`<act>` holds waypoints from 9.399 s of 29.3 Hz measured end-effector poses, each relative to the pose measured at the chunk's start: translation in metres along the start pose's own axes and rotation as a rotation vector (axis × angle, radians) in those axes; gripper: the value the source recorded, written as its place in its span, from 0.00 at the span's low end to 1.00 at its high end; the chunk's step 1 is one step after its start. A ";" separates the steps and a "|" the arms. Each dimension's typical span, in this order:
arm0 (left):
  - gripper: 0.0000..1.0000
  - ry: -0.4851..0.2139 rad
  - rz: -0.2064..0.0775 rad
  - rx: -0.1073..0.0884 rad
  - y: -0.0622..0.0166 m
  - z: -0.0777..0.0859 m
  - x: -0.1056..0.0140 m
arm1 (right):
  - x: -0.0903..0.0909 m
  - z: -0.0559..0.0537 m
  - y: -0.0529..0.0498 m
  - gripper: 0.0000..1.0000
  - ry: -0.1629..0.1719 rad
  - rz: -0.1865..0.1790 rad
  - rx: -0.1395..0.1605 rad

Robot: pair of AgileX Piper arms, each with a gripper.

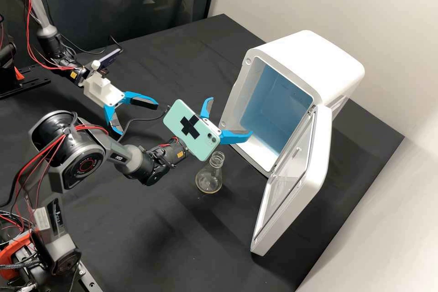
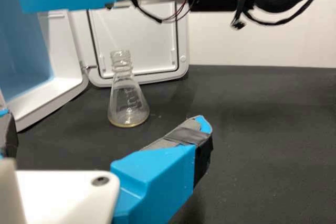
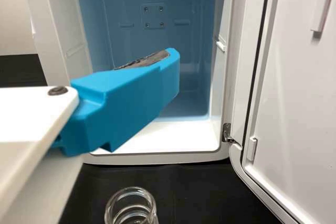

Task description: Place the flask in the incubator

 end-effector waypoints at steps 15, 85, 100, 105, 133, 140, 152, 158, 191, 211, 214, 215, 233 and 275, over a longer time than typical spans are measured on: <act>1.00 0.029 0.007 0.000 0.0028 -0.011 -0.004 | -0.054 0.021 -0.002 1.00 -0.020 -0.007 0.021; 1.00 0.042 0.013 0.000 0.0039 -0.016 -0.002 | -0.033 0.083 -0.059 0.00 -0.296 -0.151 -0.070; 1.00 0.042 0.013 0.000 0.0039 -0.016 -0.002 | -0.033 0.085 -0.057 0.00 -0.310 -0.138 -0.065; 1.00 0.042 0.013 0.000 0.0039 -0.016 -0.002 | -0.029 0.083 -0.055 0.00 -0.302 -0.123 -0.070; 1.00 0.042 0.013 0.000 0.0039 -0.016 -0.002 | -0.023 0.082 -0.051 0.00 -0.296 -0.099 -0.085; 1.00 0.042 0.013 0.000 0.0039 -0.016 -0.002 | -0.023 0.082 -0.051 0.00 -0.296 -0.099 -0.085; 1.00 0.042 0.013 0.000 0.0039 -0.016 -0.002 | -0.003 0.078 -0.045 0.00 -0.307 -0.103 -0.070; 1.00 0.042 0.013 0.000 0.0039 -0.016 -0.002 | 0.022 0.071 -0.031 0.00 -0.302 -0.048 -0.043; 1.00 0.042 0.012 -0.001 0.0036 -0.016 -0.002 | 0.115 0.027 0.012 0.00 -0.317 0.057 0.004; 1.00 0.041 0.009 -0.002 0.0025 -0.017 0.001 | 0.149 -0.002 0.019 0.00 -0.315 0.059 0.009; 1.00 0.041 0.009 -0.002 0.0025 -0.017 0.001 | 0.156 -0.007 0.018 0.00 -0.303 0.060 -0.029; 1.00 0.041 0.009 -0.003 0.0025 -0.017 0.001 | 0.158 -0.006 0.015 0.00 -0.307 0.055 -0.033; 1.00 0.037 0.008 -0.010 0.0024 -0.016 0.001 | 0.191 -0.013 0.005 0.00 -0.366 0.025 -0.079; 1.00 0.037 0.005 -0.009 0.0019 -0.017 0.000 | 0.211 -0.010 -0.005 0.00 -0.439 -0.025 -0.149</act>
